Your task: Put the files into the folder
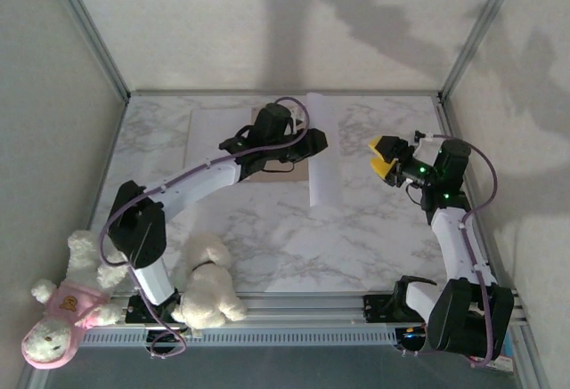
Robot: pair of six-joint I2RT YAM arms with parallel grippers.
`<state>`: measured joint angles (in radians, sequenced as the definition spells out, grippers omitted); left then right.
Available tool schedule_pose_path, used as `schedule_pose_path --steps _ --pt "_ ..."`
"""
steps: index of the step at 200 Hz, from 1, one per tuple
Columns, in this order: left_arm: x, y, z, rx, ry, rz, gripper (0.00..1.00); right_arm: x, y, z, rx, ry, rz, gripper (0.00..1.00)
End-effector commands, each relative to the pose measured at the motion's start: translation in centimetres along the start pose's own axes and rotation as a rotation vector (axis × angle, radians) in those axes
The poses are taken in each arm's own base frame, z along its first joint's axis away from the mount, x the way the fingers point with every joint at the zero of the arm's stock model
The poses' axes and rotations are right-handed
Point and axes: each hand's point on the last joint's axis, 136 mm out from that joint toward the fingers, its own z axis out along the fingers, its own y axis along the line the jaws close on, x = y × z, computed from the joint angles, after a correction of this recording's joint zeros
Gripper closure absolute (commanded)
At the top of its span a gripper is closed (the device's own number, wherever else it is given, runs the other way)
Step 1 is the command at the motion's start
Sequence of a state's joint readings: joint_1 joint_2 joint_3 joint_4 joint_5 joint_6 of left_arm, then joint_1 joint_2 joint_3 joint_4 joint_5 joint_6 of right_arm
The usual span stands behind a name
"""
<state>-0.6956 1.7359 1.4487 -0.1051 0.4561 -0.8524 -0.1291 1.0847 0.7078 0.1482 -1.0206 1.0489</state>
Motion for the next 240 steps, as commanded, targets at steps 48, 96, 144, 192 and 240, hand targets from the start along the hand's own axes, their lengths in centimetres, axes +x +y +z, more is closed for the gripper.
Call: schedule_pose_path --steps 48,96,144,192,240 --pt "-1.7 -7.1 -7.0 0.165 -0.015 0.113 0.58 0.7 6.6 0.8 -0.162 0.062 -0.129 0.16" --pt "-1.2 -10.5 -10.0 0.288 -0.011 0.154 0.57 1.6 8.6 1.1 -0.225 0.08 -0.185 0.14" --pt "-0.6 -11.9 -11.1 0.354 0.005 0.171 0.54 2.6 9.1 1.8 -0.247 0.12 -0.218 0.11" --pt "-0.1 -10.7 -9.8 0.343 0.035 0.165 0.54 4.2 11.3 1.9 -0.335 0.186 -0.289 0.12" --pt "-1.2 -6.2 -9.0 0.241 0.051 0.154 0.53 6.4 12.9 0.9 -0.393 0.232 -0.384 0.17"
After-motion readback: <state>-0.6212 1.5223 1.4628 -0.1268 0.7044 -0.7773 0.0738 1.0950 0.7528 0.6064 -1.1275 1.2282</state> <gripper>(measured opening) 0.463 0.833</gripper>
